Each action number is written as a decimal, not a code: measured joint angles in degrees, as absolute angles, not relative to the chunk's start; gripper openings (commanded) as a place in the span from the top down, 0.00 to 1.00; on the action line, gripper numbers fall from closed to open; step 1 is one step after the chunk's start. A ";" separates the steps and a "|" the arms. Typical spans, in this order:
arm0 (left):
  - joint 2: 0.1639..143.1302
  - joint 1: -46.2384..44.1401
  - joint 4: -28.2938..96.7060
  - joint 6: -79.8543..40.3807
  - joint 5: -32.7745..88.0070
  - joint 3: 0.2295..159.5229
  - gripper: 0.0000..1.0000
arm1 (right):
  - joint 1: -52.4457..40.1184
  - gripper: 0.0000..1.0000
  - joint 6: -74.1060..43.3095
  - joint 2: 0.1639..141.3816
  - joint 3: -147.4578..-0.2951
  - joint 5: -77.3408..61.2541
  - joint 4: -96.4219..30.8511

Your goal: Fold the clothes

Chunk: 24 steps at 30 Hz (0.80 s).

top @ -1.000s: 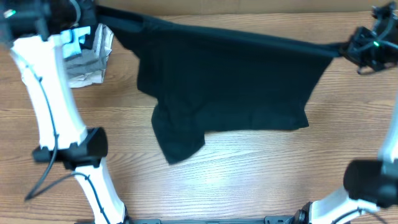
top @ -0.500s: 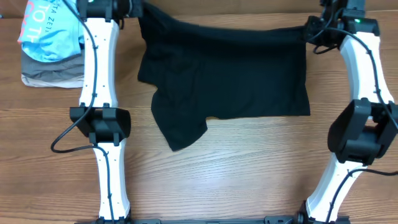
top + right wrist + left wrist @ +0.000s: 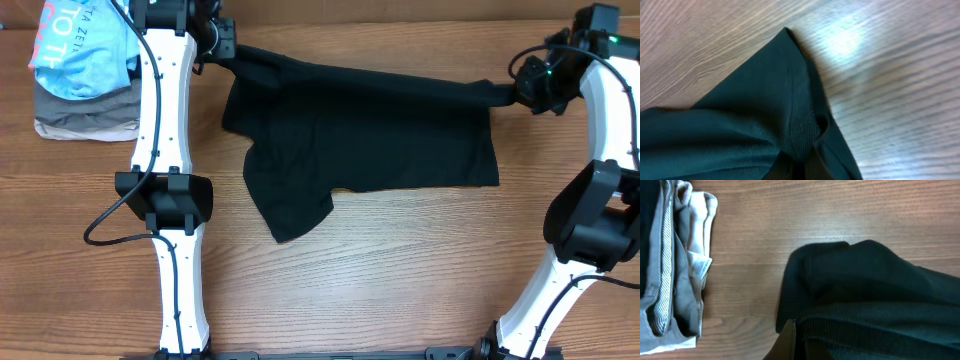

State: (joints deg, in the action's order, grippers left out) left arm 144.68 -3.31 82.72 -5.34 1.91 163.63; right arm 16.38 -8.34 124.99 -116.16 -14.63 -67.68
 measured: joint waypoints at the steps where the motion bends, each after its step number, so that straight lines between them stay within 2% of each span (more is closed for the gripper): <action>1: 144.68 -3.36 83.20 -5.32 1.89 163.63 0.96 | 16.60 0.96 -8.19 124.99 -115.98 -14.66 -67.75; 11: 149.69 -3.57 83.92 -5.34 1.89 163.46 0.96 | 16.45 0.96 -7.42 124.99 -109.01 -14.72 -62.04; 17: 154.56 -4.05 78.85 -5.32 1.87 163.02 0.96 | 16.47 0.91 -7.44 124.99 -105.27 -14.59 -57.01; 24: 155.70 -4.14 75.70 -5.34 1.87 162.98 0.95 | 16.45 0.91 -7.27 124.99 -104.57 -14.59 -55.07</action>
State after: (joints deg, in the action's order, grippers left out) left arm 155.70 -4.14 75.70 -5.34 1.87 162.98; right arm 16.45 -7.27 124.99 -104.57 -14.59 -55.07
